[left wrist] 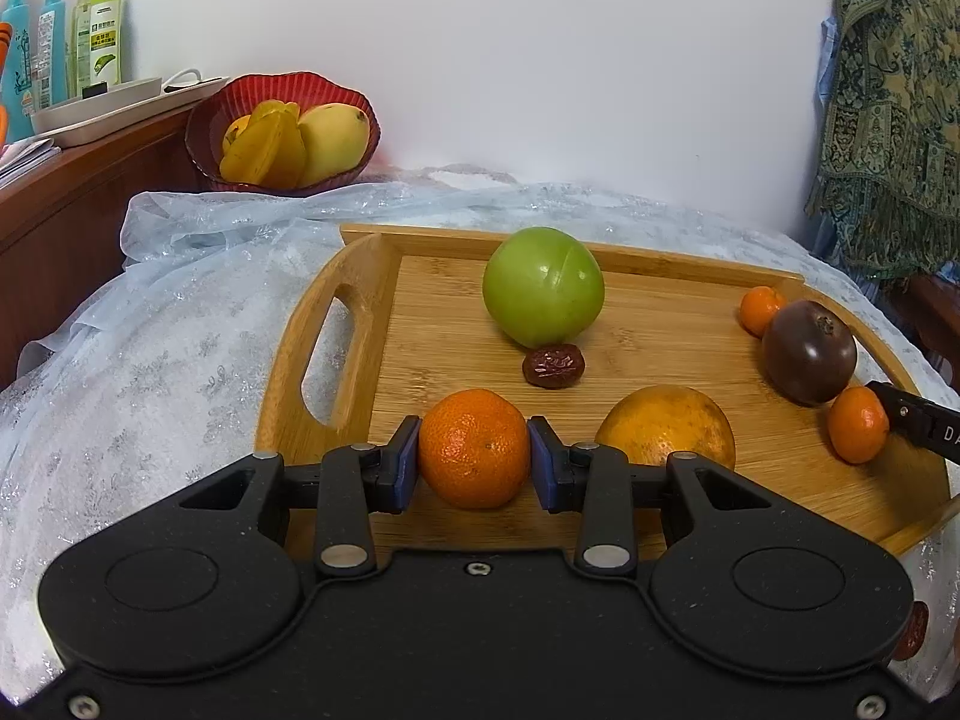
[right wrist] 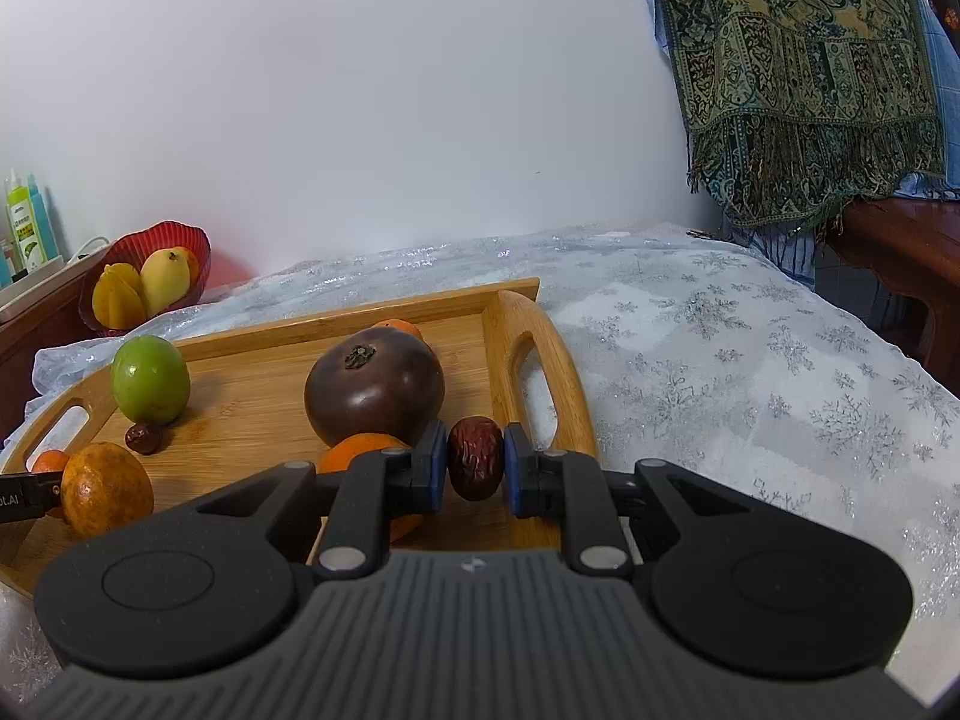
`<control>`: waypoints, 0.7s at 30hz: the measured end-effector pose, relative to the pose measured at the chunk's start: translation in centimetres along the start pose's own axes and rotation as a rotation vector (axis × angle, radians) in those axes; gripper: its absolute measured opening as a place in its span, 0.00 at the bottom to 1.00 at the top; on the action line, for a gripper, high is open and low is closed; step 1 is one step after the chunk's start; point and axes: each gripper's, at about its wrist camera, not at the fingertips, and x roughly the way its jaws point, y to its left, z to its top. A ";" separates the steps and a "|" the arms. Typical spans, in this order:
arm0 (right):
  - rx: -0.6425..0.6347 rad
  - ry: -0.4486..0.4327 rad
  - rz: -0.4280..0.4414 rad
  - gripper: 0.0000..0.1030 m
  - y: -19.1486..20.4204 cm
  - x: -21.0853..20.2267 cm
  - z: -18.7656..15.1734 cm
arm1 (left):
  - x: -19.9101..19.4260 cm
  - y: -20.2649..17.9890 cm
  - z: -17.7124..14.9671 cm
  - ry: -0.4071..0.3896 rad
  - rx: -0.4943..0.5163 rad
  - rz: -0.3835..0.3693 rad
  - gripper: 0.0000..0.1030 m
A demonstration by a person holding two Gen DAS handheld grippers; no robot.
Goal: Organize fruits
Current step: 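Carry the mandarin and red date over the bamboo tray with both tools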
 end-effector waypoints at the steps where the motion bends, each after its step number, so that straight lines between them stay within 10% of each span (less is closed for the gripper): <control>1: 0.000 0.000 0.000 0.25 0.0 0.0 0.0 | 0.0 0.0 0.0 0.000 0.000 0.000 0.34; 21: 0.002 -0.001 0.001 0.30 0.0 -0.1 0.0 | -0.1 -0.1 -0.1 0.000 0.005 0.002 0.34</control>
